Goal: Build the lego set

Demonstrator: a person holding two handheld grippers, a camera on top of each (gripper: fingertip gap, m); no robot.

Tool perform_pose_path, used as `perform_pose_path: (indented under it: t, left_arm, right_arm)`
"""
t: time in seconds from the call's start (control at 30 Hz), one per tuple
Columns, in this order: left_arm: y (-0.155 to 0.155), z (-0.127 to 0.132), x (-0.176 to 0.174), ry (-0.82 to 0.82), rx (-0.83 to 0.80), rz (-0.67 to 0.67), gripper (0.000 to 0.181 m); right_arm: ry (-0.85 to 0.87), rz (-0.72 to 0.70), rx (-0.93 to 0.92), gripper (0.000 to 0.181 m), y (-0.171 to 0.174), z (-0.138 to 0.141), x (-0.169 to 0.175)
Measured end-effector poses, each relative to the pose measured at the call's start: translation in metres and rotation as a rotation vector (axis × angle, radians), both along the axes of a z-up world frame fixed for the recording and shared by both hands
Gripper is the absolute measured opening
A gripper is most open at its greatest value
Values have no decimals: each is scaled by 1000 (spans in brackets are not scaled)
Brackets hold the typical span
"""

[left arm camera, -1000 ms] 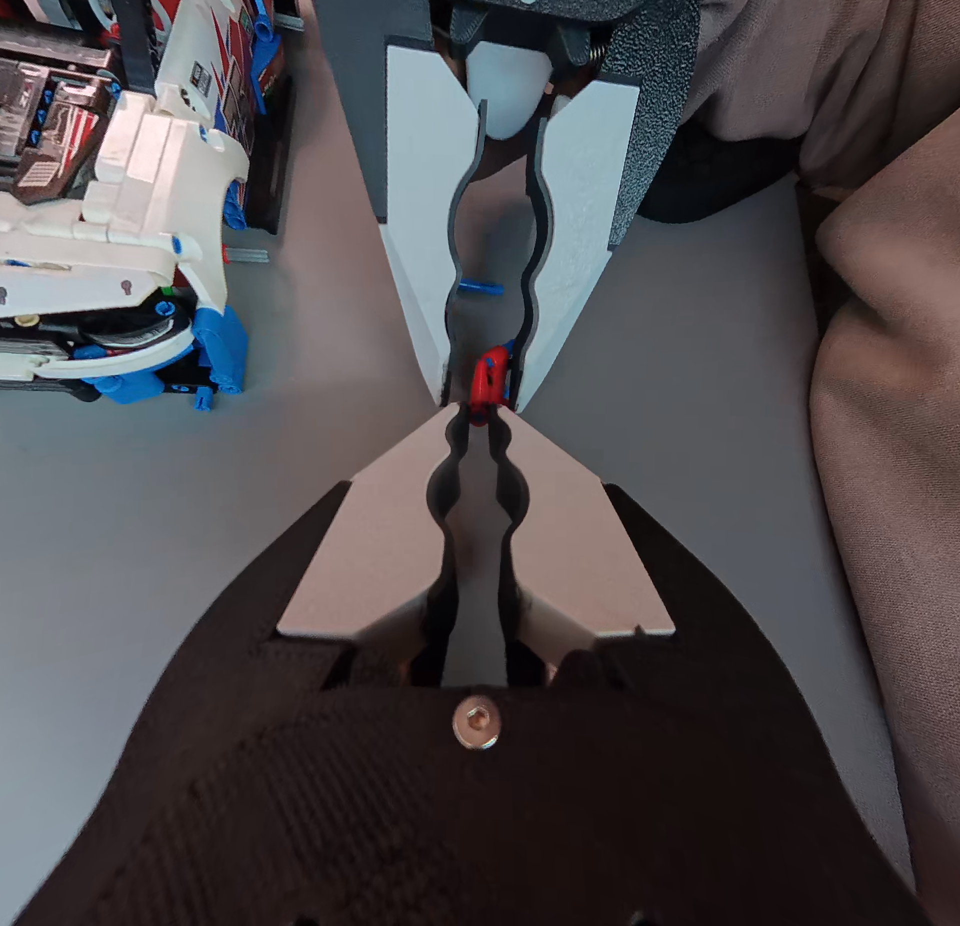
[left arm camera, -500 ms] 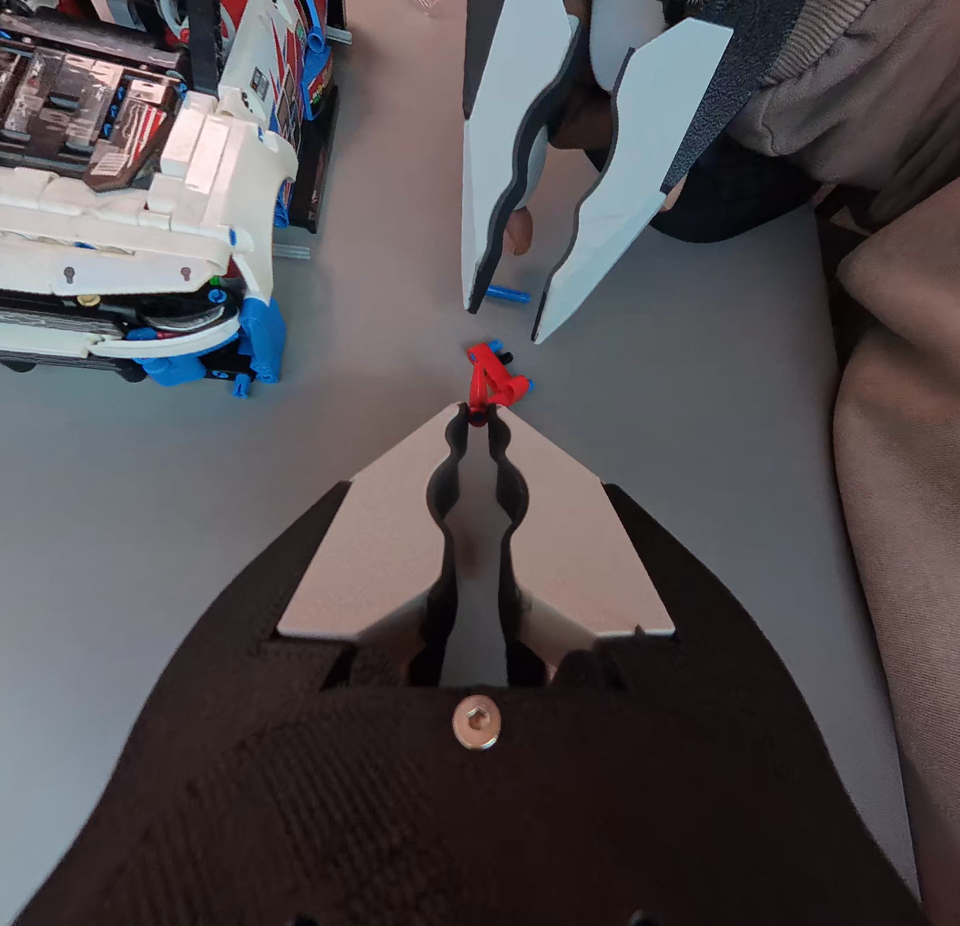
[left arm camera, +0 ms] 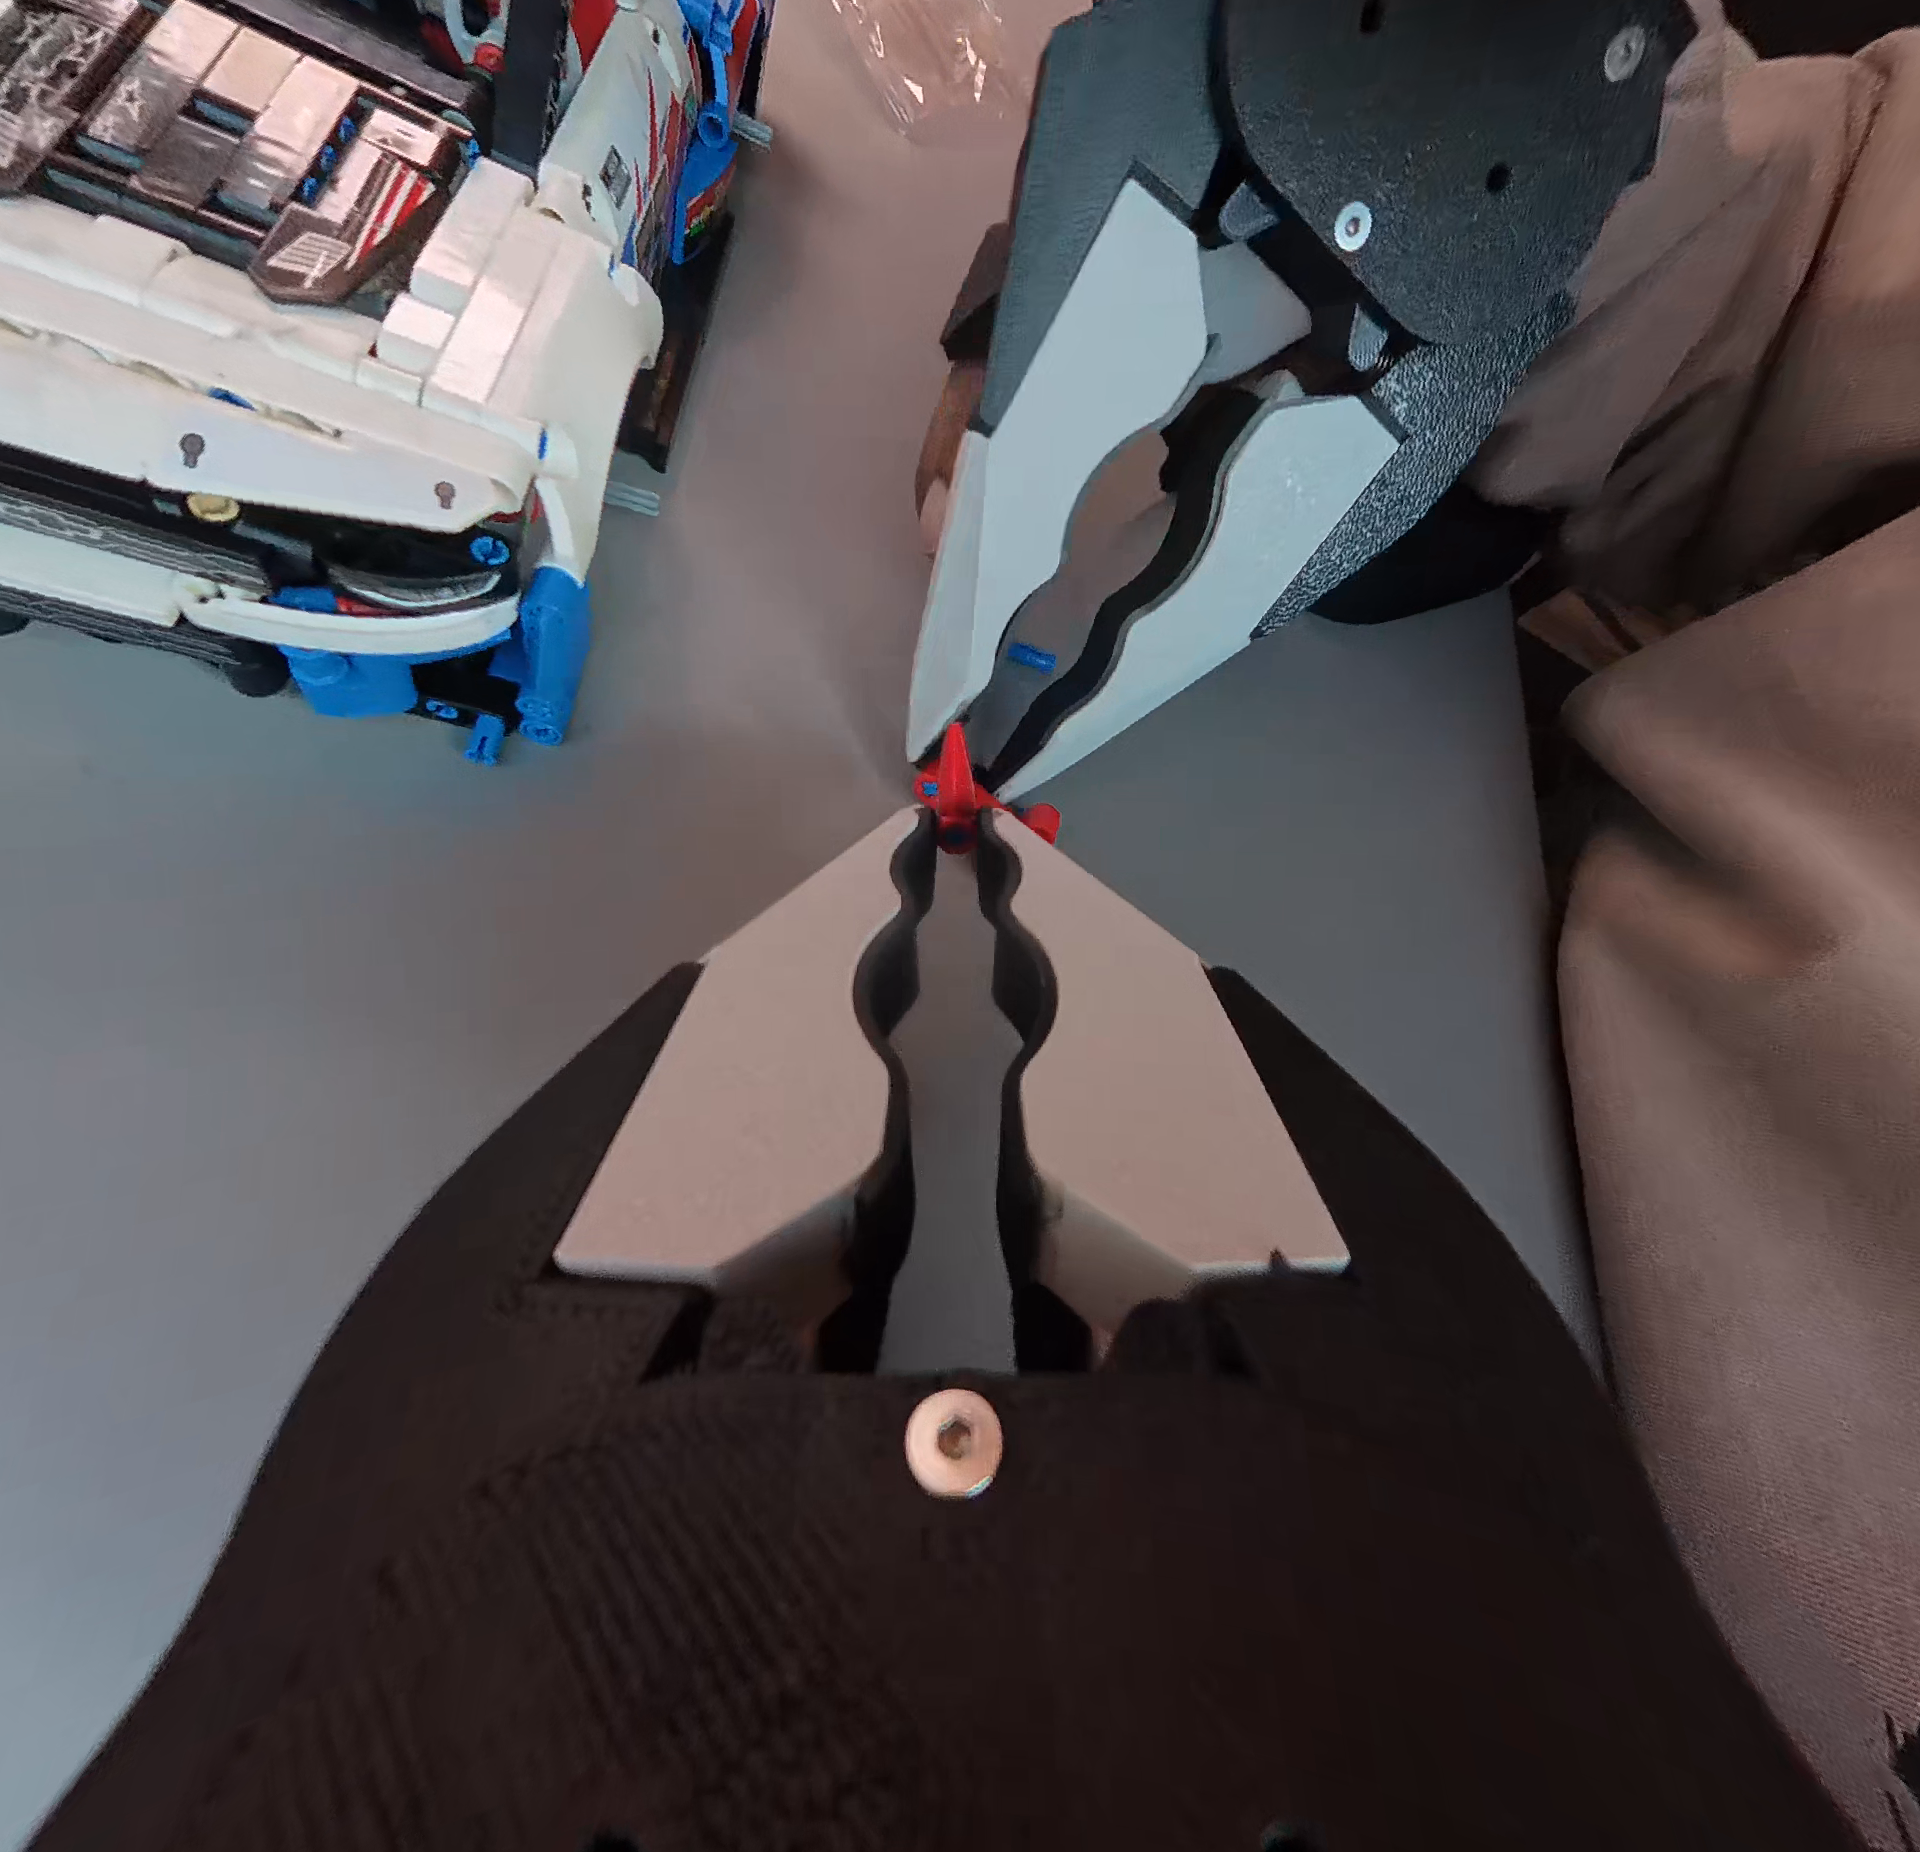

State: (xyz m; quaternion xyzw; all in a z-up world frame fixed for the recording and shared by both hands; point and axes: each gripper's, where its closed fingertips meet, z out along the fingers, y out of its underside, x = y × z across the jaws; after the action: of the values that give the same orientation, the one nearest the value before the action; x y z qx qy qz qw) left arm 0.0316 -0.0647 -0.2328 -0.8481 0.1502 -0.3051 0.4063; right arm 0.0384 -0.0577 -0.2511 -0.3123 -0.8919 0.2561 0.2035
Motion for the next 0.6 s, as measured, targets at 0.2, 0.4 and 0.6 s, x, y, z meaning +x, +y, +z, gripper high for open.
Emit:
perform_pose_path:
  t: [0.2,0.4,0.6]
  left_arm:
    - [7,23,-6,-254,12,66,5]
    - [9,20,-4,-334,-37,90,5]
    - [8,14,-3,-326,-66,96,5]
  right_arm:
    - [296,40,108,12,10,32,-10]
    - [363,13,162,12,8,31,-10]
    - [392,-21,173,12,11,32,-11]
